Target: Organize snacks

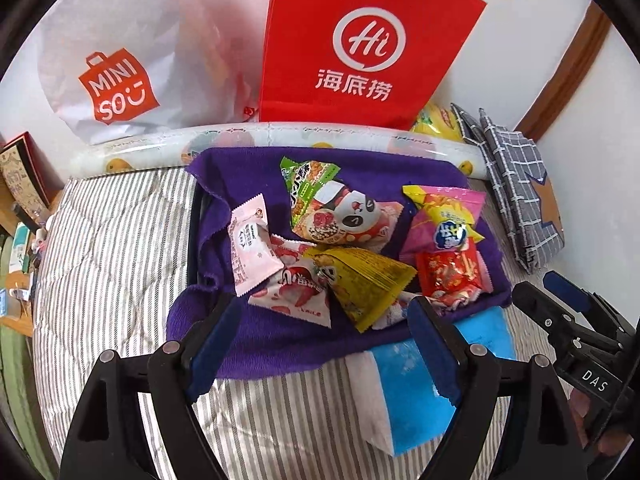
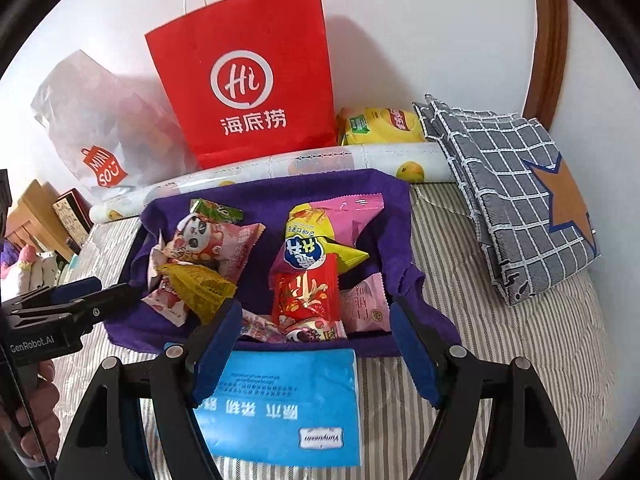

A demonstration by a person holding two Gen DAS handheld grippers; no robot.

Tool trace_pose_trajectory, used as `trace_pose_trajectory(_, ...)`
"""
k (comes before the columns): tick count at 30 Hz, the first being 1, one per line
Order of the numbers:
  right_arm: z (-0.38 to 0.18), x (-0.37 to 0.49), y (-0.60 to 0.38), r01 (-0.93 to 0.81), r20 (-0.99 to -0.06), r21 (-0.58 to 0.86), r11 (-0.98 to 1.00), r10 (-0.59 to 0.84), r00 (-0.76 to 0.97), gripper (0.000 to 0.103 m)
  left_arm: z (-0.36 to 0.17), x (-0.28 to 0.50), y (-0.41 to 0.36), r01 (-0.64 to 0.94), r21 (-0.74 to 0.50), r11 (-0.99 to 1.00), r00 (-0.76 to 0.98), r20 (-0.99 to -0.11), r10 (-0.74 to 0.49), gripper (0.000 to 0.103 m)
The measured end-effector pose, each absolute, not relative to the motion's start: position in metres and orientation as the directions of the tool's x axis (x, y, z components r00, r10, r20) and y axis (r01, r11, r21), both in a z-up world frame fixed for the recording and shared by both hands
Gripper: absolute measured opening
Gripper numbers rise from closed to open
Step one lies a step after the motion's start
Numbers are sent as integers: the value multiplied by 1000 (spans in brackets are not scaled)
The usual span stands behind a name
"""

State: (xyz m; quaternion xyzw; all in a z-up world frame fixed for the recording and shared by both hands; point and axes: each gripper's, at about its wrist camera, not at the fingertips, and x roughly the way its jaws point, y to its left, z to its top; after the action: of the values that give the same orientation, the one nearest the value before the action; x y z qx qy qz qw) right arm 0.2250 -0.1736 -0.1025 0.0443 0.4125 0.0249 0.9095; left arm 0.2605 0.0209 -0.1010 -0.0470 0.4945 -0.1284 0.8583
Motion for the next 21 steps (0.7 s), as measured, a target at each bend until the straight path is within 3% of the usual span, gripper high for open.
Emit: trace_pose_trajectory(21,-47,132,-186,23,-667,115,993,60,743,75,-45,169,11,194,-163,967,568,-785,-246,96)
